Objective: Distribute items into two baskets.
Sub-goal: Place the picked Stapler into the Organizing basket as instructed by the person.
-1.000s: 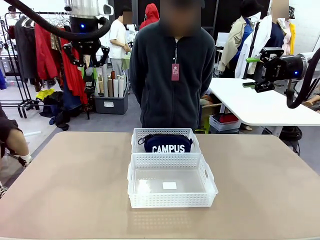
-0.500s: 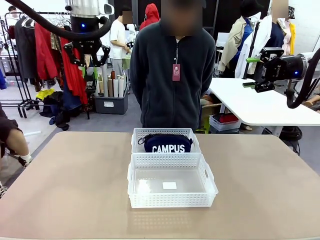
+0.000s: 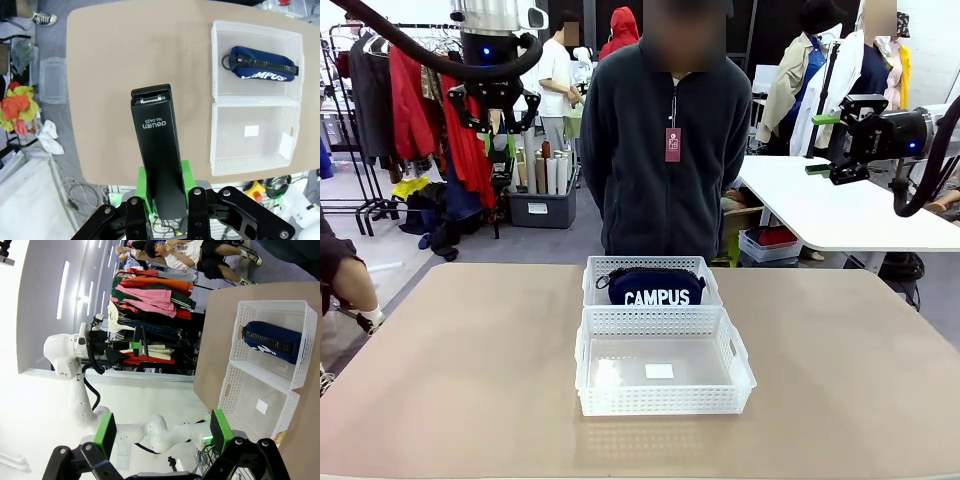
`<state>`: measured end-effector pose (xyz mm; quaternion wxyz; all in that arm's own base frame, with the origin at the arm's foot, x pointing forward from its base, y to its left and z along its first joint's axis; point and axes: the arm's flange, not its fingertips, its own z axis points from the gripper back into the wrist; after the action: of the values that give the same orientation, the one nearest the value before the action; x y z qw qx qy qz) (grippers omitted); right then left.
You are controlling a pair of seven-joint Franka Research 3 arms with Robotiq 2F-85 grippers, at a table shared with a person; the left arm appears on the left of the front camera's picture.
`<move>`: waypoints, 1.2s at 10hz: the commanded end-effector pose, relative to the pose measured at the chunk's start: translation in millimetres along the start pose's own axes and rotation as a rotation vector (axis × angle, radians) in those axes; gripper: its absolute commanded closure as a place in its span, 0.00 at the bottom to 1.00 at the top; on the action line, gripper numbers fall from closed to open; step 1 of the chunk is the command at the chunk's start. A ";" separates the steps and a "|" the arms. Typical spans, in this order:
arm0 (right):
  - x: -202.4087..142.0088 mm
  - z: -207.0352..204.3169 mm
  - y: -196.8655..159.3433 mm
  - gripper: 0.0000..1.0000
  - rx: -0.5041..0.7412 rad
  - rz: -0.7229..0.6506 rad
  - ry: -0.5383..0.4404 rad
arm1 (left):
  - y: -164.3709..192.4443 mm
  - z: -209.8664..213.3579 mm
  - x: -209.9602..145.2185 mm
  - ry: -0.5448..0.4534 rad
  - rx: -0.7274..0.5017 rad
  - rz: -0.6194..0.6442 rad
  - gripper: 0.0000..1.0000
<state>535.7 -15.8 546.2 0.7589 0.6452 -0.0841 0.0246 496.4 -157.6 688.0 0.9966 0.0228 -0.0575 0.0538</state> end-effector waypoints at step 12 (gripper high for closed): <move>-0.4 0.4 2.0 0.00 0.001 0.001 -0.003 | 2.0 2.1 -2.2 -0.004 0.002 0.006 1.00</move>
<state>535.7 -15.8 546.2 0.7589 0.6452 -0.0841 0.0246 496.4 -157.6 688.0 0.9966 0.0228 -0.0575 0.0538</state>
